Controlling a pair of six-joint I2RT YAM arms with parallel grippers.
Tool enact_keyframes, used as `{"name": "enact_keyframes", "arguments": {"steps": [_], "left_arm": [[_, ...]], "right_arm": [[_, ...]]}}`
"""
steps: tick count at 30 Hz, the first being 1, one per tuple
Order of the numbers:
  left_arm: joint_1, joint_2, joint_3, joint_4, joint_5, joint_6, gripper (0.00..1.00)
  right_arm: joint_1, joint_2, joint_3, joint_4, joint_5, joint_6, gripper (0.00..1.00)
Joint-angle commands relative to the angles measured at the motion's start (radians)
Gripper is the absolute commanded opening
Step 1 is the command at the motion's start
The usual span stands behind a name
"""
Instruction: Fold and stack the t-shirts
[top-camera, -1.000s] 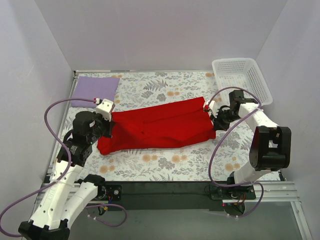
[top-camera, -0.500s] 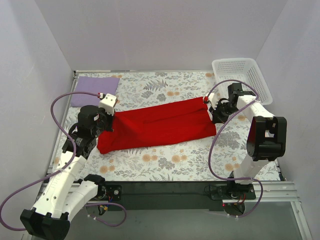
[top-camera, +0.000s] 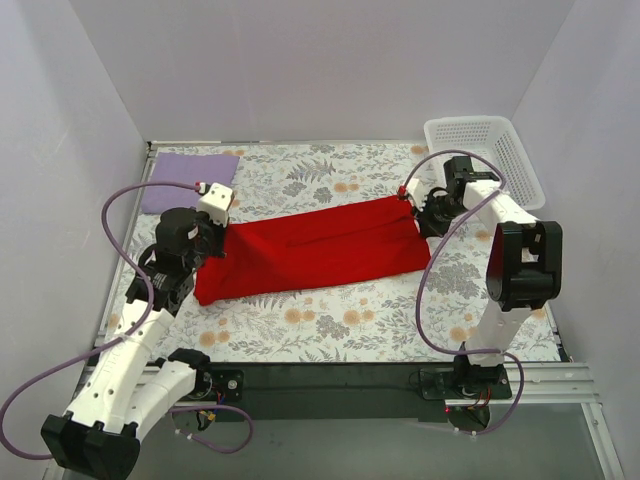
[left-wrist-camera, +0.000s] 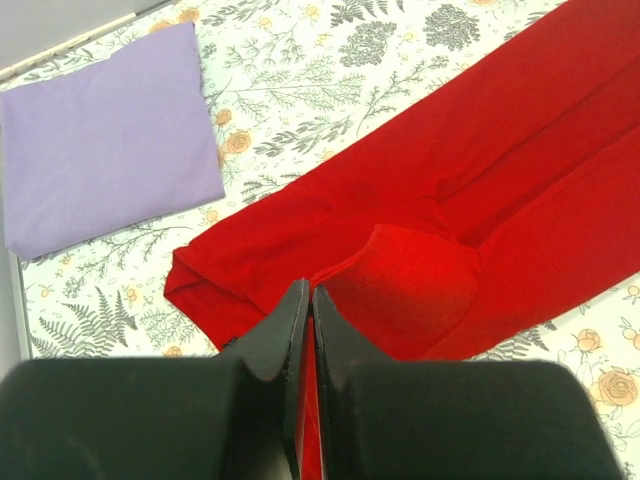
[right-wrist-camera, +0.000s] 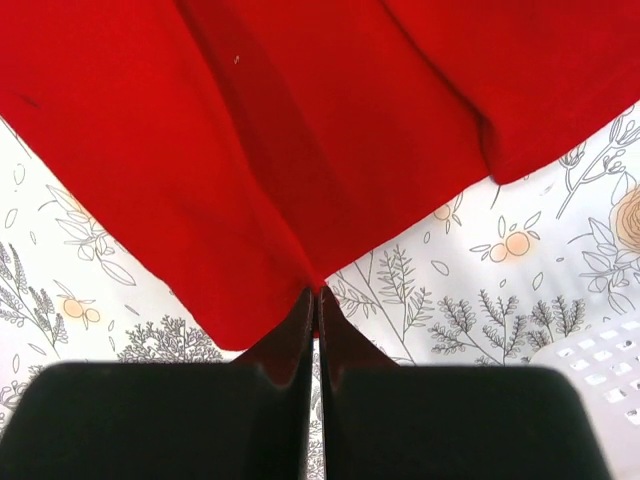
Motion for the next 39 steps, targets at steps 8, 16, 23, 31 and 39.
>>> {"name": "enact_keyframes", "arguments": {"steps": [8,16,23,31,39], "left_arm": [[-0.002,0.033,-0.001,0.049,-0.038,0.032,0.00],[-0.002,0.073,-0.008,0.071,-0.015,0.034,0.00],[-0.002,0.145,0.008,0.092,-0.009,0.049,0.00],[0.000,0.188,0.024,0.112,-0.011,0.080,0.00],[0.001,0.252,0.056,0.125,-0.029,0.127,0.00]], "right_arm": [[0.025,0.077,0.094,-0.001,0.051,0.066,0.01],[0.033,0.097,0.130,0.010,0.071,0.117,0.17],[0.045,0.068,0.176,0.010,0.025,0.188,0.32],[0.062,-0.073,0.083,-0.042,-0.240,0.120,0.37],[0.062,-0.150,-0.144,-0.019,-0.449,0.065,0.38]]}}
